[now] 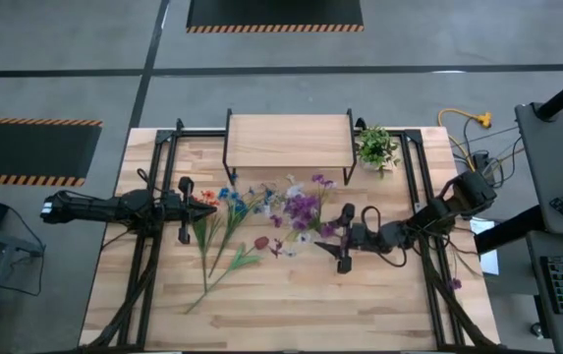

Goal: Pick and place flowers into a vace then onto a shelf
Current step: Put the purple flowers into the transparent vase

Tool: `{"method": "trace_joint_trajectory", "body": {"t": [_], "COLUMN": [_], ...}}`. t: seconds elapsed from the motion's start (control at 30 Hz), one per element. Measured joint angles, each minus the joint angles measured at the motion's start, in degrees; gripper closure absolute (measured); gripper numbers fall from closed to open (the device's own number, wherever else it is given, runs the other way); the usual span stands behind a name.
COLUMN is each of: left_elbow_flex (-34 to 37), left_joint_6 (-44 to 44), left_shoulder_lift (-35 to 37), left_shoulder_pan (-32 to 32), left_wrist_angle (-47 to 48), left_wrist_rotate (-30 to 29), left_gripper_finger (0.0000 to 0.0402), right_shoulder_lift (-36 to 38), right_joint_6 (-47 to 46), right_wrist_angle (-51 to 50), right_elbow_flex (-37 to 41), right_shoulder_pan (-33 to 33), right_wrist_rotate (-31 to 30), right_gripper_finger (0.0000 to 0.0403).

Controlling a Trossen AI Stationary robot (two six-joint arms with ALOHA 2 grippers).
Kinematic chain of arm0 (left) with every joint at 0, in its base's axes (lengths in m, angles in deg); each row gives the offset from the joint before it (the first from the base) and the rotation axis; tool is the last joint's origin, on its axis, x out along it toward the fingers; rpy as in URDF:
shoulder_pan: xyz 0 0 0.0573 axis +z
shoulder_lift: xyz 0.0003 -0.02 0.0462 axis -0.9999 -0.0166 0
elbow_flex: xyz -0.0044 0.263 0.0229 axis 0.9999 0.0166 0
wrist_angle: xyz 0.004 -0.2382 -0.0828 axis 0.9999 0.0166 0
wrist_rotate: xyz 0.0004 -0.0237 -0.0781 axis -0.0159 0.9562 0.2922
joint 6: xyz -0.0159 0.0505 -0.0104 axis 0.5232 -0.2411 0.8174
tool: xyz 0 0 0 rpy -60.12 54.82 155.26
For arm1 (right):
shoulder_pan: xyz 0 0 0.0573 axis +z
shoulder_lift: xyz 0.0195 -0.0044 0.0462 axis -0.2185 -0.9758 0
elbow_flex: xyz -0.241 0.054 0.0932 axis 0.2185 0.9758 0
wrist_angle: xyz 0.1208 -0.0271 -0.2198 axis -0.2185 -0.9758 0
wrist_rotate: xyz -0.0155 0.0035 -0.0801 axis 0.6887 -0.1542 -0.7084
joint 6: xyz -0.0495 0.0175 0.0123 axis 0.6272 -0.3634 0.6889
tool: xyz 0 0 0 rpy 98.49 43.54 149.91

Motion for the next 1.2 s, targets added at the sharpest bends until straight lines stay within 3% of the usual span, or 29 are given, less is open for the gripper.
{"method": "trace_joint_trajectory", "body": {"t": [0.27, 0.53, 0.97, 1.2], "left_elbow_flex": [0.0, 0.0, 0.0, 0.0], "left_joint_6": [0.0, 0.0, 0.0, 0.0], "left_shoulder_lift": [0.0, 0.0, -0.1, -0.7], "left_shoulder_pan": [0.0, 0.0, 0.0, 0.0], "left_wrist_angle": [0.0, 0.0, 0.2, 0.2], "left_wrist_rotate": [0.0, 0.0, 0.0, 0.0], "left_gripper_finger": [0.0402, 0.0402, 0.0402, 0.0402], "right_shoulder_lift": [0.0, 0.0, 4.0, 4.1], "right_joint_6": [5.7, 8.9, 11.4, 6.9], "right_wrist_angle": [0.3, -0.4, -0.4, -6.3], "right_elbow_flex": [-1.2, -1.9, -3.2, -3.2], "right_shoulder_pan": [1.8, 2.8, 4.0, 4.0], "right_wrist_rotate": [-2.1, -6.5, -8.3, -8.3], "right_gripper_finger": [0.0127, 0.0120, 0.0151, 0.0161]}}
